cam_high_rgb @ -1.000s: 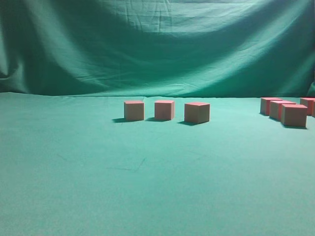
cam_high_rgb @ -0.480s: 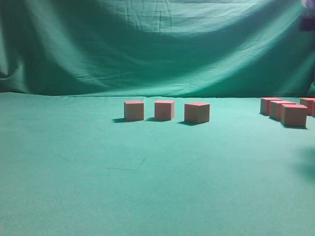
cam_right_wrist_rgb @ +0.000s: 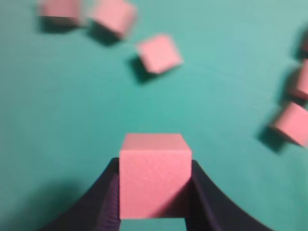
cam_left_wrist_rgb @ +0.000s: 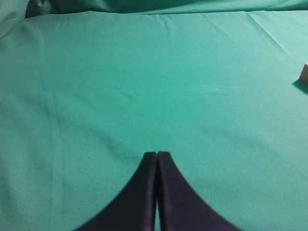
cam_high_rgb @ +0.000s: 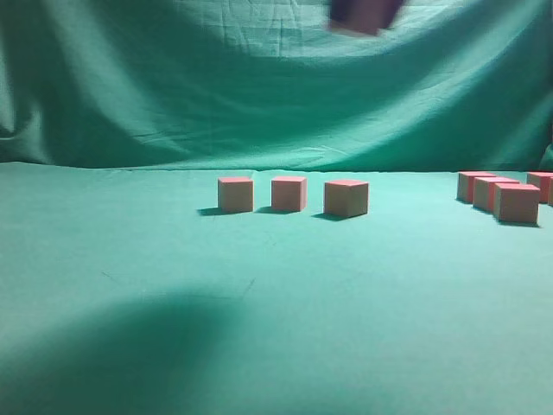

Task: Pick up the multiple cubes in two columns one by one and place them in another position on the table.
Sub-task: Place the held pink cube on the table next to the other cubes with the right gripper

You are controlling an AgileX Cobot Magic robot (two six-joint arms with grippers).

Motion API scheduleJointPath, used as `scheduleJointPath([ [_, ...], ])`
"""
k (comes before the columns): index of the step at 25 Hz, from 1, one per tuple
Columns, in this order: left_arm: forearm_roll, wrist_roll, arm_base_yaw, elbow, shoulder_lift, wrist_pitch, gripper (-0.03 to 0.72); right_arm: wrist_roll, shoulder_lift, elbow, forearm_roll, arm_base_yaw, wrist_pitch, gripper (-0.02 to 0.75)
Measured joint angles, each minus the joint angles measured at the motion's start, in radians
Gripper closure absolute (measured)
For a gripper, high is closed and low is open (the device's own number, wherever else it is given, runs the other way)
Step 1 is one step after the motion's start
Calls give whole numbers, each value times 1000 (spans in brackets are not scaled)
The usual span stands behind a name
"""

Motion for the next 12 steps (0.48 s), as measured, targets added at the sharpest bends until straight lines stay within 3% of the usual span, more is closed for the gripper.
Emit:
scheduleJointPath([
  [6,0,0,0,0,0,0,688,52,70,-99,4,187,-14,482],
  [12,0,0,0,0,0,0,688,155,218,-264,4,229,49,482],
])
